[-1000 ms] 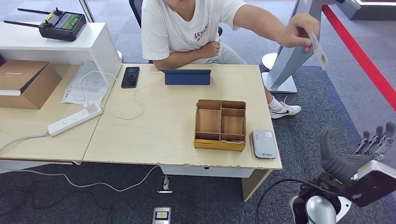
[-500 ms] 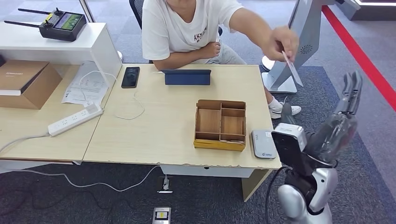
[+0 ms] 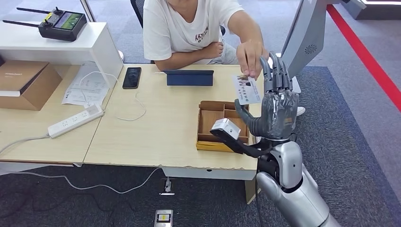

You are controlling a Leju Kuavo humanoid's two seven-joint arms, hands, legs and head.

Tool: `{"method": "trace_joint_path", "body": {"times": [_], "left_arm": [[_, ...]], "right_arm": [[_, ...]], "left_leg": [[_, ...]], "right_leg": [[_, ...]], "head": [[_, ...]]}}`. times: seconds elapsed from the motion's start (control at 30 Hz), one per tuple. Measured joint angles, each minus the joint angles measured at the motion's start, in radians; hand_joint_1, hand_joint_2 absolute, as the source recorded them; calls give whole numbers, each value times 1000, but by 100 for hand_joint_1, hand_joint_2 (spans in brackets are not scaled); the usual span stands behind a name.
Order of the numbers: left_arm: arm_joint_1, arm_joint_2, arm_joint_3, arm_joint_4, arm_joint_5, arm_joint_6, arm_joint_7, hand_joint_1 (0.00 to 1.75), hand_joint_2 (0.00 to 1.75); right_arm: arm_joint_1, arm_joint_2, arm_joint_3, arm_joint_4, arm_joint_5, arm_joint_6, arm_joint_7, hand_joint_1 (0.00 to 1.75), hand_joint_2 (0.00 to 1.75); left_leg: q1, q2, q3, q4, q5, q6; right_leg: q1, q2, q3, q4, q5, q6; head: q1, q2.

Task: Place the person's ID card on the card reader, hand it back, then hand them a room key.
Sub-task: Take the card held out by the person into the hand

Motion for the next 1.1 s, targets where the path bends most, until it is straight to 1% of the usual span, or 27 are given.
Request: {"method": "trace_joint_path", "body": {"times": [0.13,0.17,0.2,0.23,0.27,0.33,0.37,0.67,1.1], "left_arm": [[-1,2,0,0,0,-6,0,0,0],[-1,3,0,0,0,-7,0,0,0],[-2,3,0,0,0,-8,-1,0,0],[-1,4,0,0,0,-8,-1,0,0],[-1,4,0,0,1,-8,-2,0,0],[-1,4,0,0,2,-6,-4,0,0],[-1,4,0,0,3,-5,-5,0,0],[1,5,0,0,4,-4,-9,0,0],[2,5,0,0,0,-4,-8,0,0]], "right_arm": [[-27,-10,44,40,-12,-8,2,0,175],[-31,-12,52,48,-16,-11,3,5,175],[-35,-14,60,55,-20,-14,4,14,175],[-38,-16,67,61,-26,-19,6,54,175],[-40,-17,74,67,-31,-24,8,97,175],[-44,-21,86,78,-42,-34,10,171,175],[-46,-23,93,84,-46,-38,11,175,175],[-58,-34,132,118,-66,-53,12,175,175],[-69,-41,159,140,-78,-65,11,175,175]], "left_leg": [[0,0,0,0,0,0],[0,0,0,0,0,0],[0,0,0,0,0,0],[0,0,0,0,0,0],[0,0,0,0,0,0],[0,0,0,0,0,0],[0,0,0,0,0,0],[0,0,0,0,0,0],[0,0,0,0,0,0]], "right_leg": [[0,0,0,0,0,0],[0,0,0,0,0,0],[0,0,0,0,0,0],[0,0,0,0,0,0],[0,0,0,0,0,0],[0,0,0,0,0,0],[0,0,0,0,0,0],[0,0,0,0,0,0],[0,0,0,0,0,0]], "head": [[0,0],[0,0],[0,0],[0,0],[0,0],[0,0],[0,0],[0,0],[0,0]]}}
